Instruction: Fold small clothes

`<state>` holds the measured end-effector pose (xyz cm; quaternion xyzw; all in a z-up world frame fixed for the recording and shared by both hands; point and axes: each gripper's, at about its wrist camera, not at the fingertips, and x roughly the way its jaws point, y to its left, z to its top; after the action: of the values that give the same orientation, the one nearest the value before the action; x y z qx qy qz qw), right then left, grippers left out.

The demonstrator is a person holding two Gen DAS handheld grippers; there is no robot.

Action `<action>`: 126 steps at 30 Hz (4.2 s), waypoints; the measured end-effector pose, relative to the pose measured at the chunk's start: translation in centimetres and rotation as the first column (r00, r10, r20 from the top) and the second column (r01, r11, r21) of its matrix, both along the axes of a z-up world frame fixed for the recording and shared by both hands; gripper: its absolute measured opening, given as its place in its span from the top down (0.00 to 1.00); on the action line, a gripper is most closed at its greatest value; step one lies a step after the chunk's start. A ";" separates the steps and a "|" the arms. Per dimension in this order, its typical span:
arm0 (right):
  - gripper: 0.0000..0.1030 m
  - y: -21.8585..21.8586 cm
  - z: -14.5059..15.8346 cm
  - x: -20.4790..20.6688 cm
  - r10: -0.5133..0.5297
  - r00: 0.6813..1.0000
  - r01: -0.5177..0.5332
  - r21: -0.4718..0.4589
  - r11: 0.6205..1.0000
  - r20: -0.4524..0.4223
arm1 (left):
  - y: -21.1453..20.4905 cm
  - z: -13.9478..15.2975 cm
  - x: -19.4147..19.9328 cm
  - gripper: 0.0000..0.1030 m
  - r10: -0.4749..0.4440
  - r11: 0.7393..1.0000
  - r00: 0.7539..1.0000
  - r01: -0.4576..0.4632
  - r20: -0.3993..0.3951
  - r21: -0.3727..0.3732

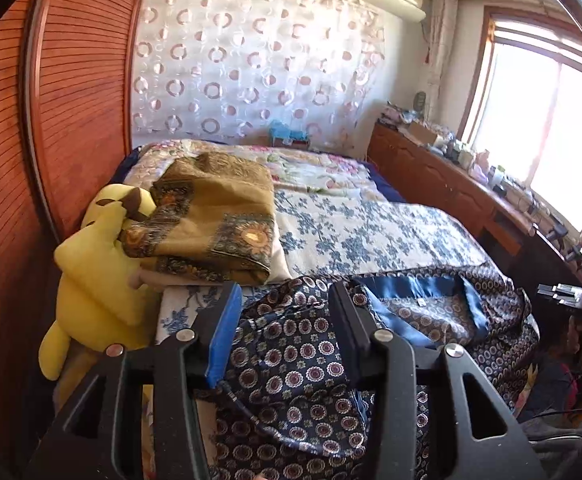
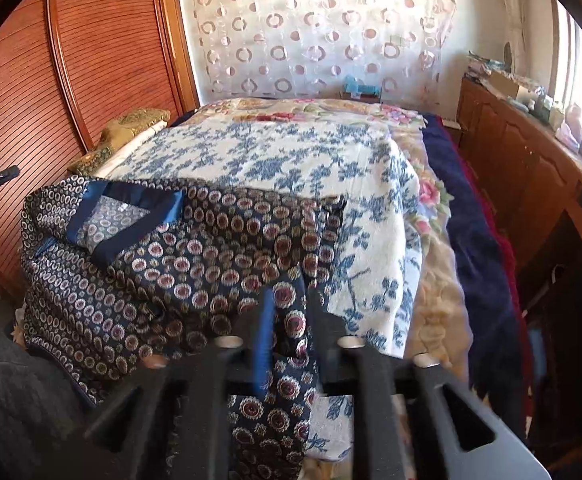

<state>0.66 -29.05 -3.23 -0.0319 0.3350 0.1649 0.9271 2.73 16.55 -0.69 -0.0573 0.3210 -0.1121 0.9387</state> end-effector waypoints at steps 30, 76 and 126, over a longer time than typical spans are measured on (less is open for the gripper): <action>0.57 14.0 -2.6 13.9 0.251 0.961 -0.253 -0.006 0.967 -0.117 | -7.8 -3.6 5.3 0.30 -0.110 0.990 0.988 0.119 -0.107 0.081; 0.51 8.5 -0.9 7.5 0.185 0.983 -0.186 -0.081 0.979 -0.020 | -1.0 -2.6 9.7 0.41 -0.013 0.997 0.982 0.027 -0.189 0.071; 0.93 3.7 -5.7 16.6 0.121 0.976 -0.132 -0.049 0.990 -0.182 | -2.8 -9.3 11.9 0.90 -0.062 0.992 0.925 0.100 -0.375 0.081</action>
<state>17.21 -25.33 -8.97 -0.0664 0.4187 0.2156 0.8796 14.64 13.76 -9.98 -0.0177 0.5002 -0.1220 0.8571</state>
